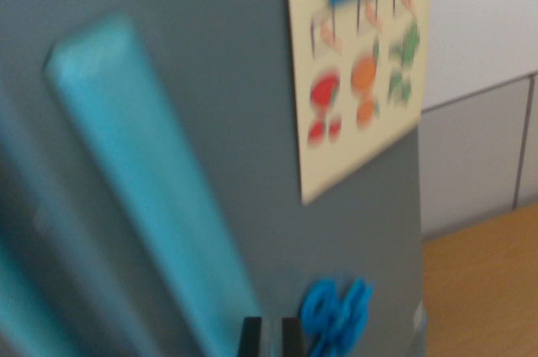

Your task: Close fridge door

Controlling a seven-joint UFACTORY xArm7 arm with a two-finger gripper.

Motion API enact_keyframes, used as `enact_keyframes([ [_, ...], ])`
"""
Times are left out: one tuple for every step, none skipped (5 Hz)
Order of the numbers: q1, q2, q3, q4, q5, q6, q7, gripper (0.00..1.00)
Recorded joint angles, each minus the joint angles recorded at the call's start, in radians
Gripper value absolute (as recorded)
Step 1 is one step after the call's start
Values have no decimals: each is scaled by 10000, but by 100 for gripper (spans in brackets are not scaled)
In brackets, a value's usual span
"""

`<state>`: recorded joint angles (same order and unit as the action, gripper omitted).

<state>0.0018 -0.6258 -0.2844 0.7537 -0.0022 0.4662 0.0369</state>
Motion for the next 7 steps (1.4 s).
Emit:
enact_keyframes([
  [0,818,-3,692,0,-1,0,100],
  [0,818,-3,692,0,-1,0,100],
  [4,1329,27,974,0,-1,0,100],
  [4,1329,27,974,0,-1,0,100],
  [8,1727,172,1137,0,-2,0,100],
  [8,1727,172,1137,0,-2,0,100],
  [8,2118,339,1387,0,-2,0,100],
])
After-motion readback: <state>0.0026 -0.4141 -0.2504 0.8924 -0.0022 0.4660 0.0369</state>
